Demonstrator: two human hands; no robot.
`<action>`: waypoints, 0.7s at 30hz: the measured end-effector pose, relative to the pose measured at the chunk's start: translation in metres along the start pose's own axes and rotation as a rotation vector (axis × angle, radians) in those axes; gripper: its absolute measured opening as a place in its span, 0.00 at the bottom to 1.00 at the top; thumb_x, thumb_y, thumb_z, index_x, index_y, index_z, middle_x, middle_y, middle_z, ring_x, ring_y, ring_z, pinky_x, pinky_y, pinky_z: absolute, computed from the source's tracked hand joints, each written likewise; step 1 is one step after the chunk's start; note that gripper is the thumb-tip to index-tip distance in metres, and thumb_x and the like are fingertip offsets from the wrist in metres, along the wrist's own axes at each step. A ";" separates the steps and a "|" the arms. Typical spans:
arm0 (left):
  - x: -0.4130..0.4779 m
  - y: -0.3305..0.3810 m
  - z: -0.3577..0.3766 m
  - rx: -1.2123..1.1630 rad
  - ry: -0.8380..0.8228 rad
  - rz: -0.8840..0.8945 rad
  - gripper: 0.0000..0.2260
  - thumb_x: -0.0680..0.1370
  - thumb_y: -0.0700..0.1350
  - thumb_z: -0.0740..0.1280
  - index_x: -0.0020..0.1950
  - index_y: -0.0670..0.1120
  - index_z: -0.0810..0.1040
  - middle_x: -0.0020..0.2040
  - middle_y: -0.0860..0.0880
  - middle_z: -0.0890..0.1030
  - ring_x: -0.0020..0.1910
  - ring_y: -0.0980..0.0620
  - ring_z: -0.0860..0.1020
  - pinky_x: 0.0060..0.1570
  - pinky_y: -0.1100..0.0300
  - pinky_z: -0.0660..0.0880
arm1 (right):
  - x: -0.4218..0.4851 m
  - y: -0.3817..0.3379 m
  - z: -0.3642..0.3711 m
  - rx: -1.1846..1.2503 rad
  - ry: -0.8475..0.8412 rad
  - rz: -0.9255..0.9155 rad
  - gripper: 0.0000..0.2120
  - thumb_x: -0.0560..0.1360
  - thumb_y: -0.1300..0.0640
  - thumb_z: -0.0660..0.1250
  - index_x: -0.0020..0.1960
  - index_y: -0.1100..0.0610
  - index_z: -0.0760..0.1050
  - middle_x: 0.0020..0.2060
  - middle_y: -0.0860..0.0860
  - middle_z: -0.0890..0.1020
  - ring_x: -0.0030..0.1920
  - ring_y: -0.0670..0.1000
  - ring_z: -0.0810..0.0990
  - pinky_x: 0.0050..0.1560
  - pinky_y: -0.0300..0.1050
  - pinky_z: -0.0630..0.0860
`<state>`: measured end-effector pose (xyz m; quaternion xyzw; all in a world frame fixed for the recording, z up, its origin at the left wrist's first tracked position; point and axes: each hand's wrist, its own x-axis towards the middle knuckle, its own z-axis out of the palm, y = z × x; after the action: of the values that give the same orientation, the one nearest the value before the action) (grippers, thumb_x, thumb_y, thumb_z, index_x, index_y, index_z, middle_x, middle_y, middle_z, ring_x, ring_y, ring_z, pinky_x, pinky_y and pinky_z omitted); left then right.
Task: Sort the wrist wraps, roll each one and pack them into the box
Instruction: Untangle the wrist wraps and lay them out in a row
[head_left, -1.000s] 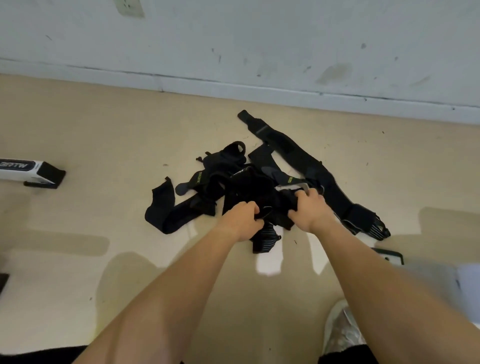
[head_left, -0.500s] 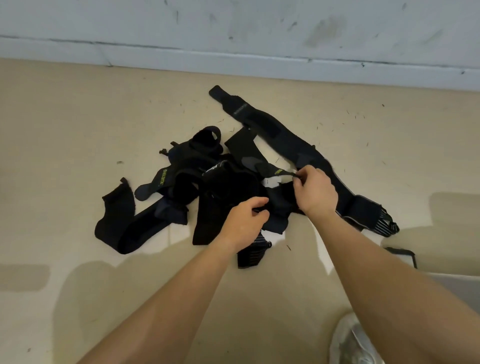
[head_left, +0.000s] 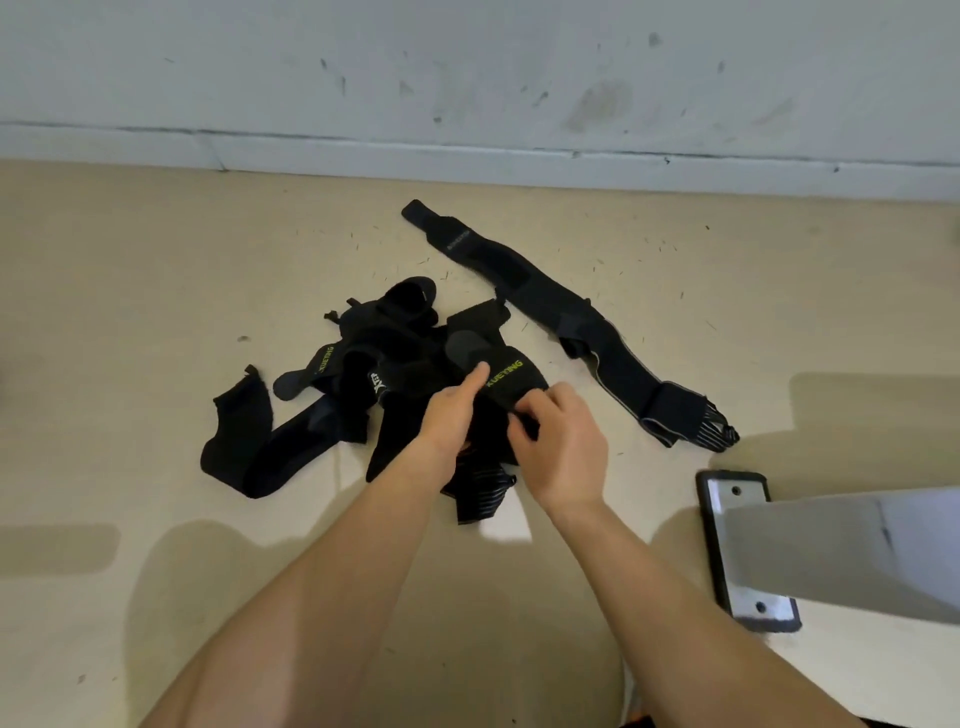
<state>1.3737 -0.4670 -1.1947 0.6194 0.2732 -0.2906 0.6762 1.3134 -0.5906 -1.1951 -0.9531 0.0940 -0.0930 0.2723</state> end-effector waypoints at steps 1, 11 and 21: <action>-0.001 -0.002 -0.001 0.026 0.013 0.015 0.18 0.81 0.57 0.69 0.61 0.44 0.83 0.53 0.46 0.87 0.52 0.48 0.85 0.47 0.57 0.79 | -0.006 0.000 0.000 -0.005 -0.017 -0.033 0.02 0.76 0.54 0.72 0.46 0.52 0.81 0.43 0.46 0.76 0.43 0.49 0.74 0.33 0.42 0.69; -0.001 -0.011 -0.014 0.070 -0.016 0.132 0.04 0.81 0.38 0.68 0.52 0.43 0.83 0.49 0.44 0.86 0.52 0.44 0.85 0.54 0.51 0.82 | 0.000 0.016 0.010 0.331 -0.160 0.284 0.18 0.80 0.46 0.64 0.66 0.55 0.73 0.63 0.50 0.74 0.58 0.51 0.76 0.56 0.47 0.75; 0.006 -0.018 -0.037 -0.003 -0.061 0.095 0.06 0.74 0.37 0.63 0.48 0.44 0.77 0.48 0.45 0.80 0.51 0.44 0.78 0.54 0.47 0.77 | 0.068 0.011 0.016 0.777 -0.650 0.644 0.13 0.81 0.46 0.66 0.55 0.55 0.81 0.40 0.50 0.85 0.38 0.47 0.83 0.43 0.42 0.77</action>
<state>1.3639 -0.4312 -1.2141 0.6213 0.2233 -0.2767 0.6982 1.3814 -0.6073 -1.2056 -0.6871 0.2490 0.2627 0.6300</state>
